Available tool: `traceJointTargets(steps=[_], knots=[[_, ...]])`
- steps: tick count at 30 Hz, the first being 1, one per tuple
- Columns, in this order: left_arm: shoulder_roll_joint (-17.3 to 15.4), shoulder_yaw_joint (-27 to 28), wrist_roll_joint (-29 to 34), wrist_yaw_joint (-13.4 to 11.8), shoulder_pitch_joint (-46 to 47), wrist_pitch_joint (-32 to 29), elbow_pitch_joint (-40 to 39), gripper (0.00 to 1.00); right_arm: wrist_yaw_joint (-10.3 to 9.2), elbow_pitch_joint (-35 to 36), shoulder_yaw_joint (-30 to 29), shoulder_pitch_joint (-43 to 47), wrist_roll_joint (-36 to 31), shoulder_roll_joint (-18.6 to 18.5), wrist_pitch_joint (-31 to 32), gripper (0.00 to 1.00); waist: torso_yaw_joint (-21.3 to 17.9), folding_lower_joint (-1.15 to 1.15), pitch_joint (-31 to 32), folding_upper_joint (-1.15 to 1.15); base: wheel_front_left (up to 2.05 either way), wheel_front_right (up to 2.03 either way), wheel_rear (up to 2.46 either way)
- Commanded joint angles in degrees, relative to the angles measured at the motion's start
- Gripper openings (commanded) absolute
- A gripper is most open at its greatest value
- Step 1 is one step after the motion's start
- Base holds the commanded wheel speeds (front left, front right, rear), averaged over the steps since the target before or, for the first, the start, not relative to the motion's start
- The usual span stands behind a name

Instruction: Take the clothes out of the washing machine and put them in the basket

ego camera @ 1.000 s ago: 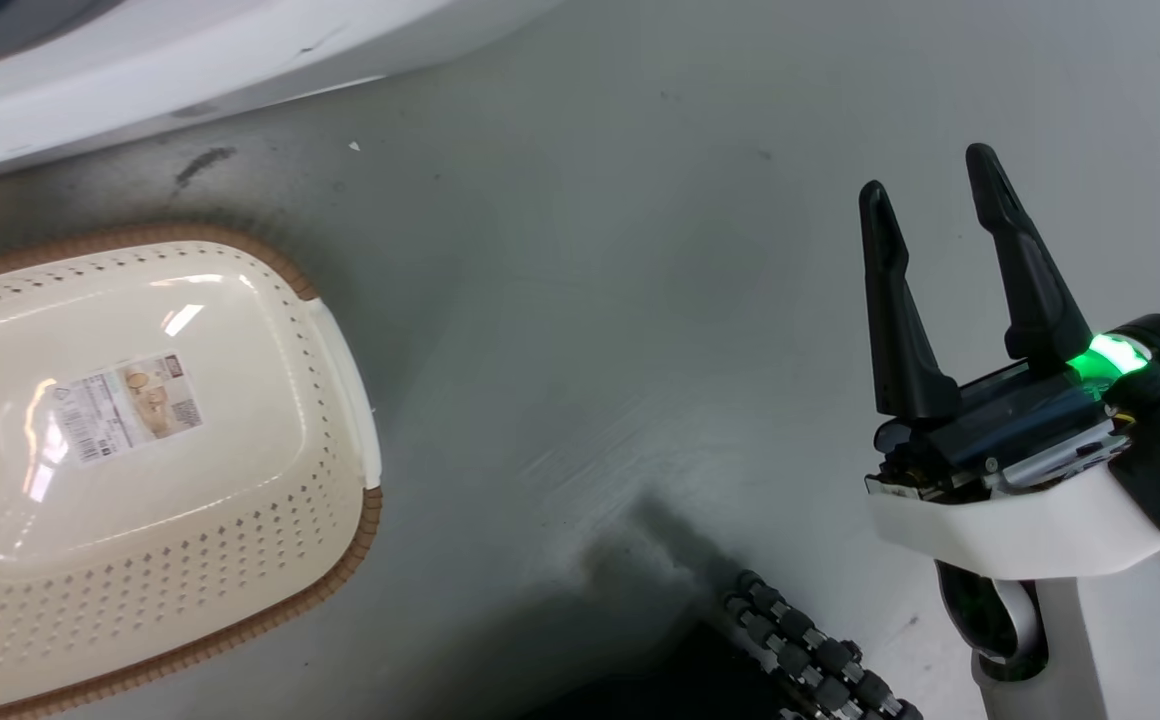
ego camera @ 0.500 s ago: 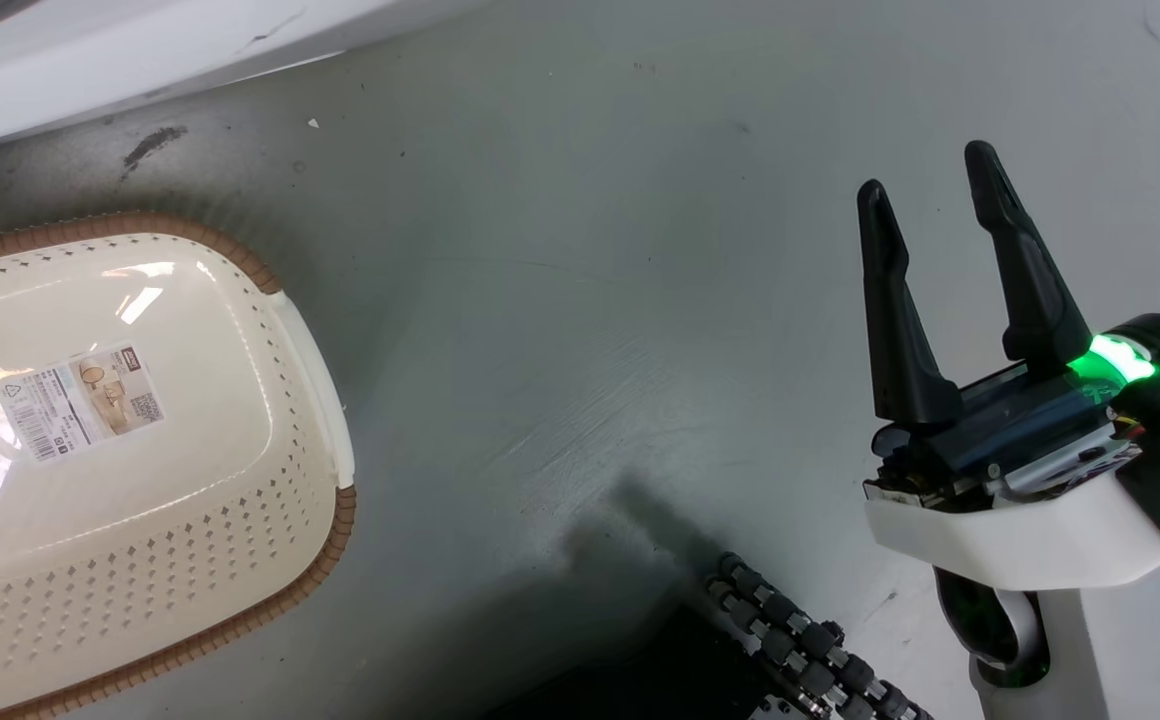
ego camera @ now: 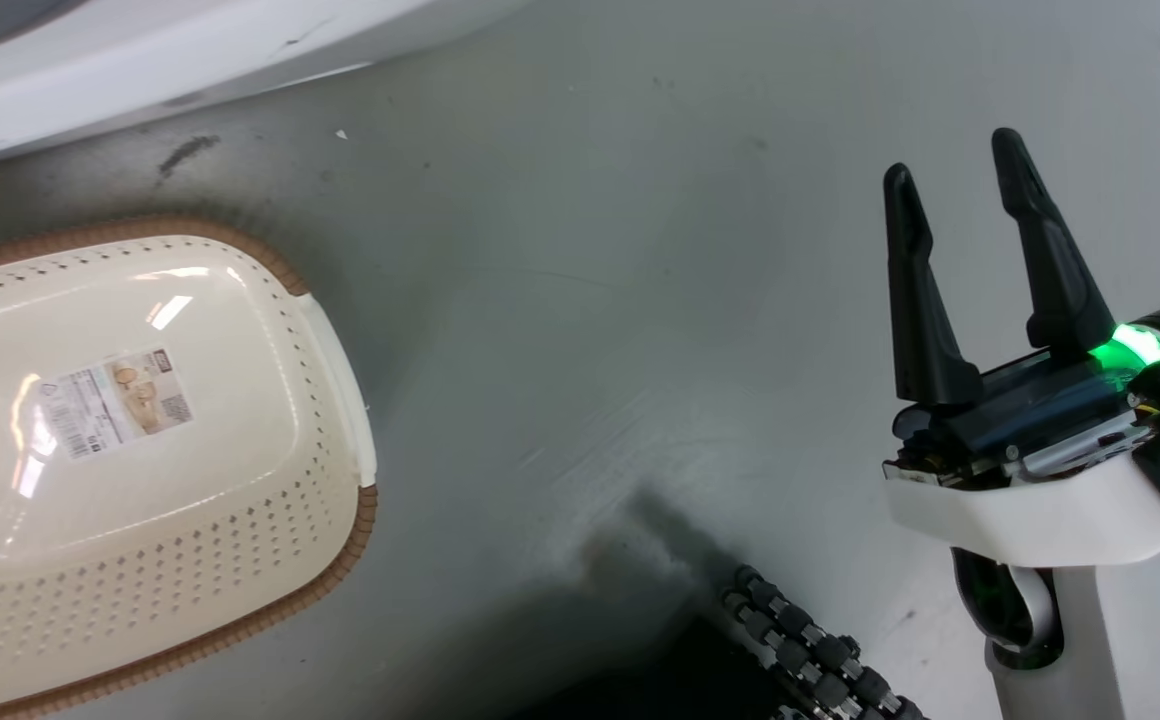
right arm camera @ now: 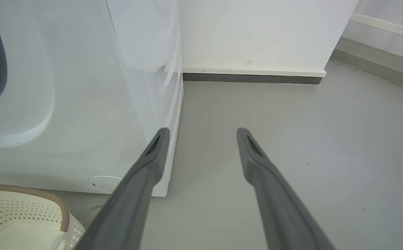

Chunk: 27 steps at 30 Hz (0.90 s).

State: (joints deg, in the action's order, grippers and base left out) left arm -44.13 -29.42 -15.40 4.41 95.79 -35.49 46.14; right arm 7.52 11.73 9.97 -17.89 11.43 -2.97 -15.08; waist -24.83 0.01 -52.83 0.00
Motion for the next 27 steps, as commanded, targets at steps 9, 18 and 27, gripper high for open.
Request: traceJointTargets(steps=[9, 18, 27], knots=[[5.20, 0.74, -2.20, -2.06, -4.42, 14.02, 4.10, 0.00, -0.06, -1.62, -3.51, -0.96, -2.49, 0.15, -0.14, 1.00, 4.96, -0.01, 6.27, 0.00, 0.00, 0.00, 0.00], [11.39, 1.63, -5.98, -2.30, -13.80, 27.83, 9.13, 0.00, -0.06, -3.80, -5.49, 0.45, -5.98, 0.13, -0.14, 1.00, 9.83, -0.01, 14.72, 0.00, 0.00, 0.00, 0.00], [17.76, 1.37, -8.47, -2.27, -24.16, 40.92, 12.01, 0.00, -0.06, -5.79, -6.91, 3.45, -8.67, 0.12, -0.15, 1.00, 14.53, -0.01, 23.53, 0.00, 0.00, 0.00, 0.00]])
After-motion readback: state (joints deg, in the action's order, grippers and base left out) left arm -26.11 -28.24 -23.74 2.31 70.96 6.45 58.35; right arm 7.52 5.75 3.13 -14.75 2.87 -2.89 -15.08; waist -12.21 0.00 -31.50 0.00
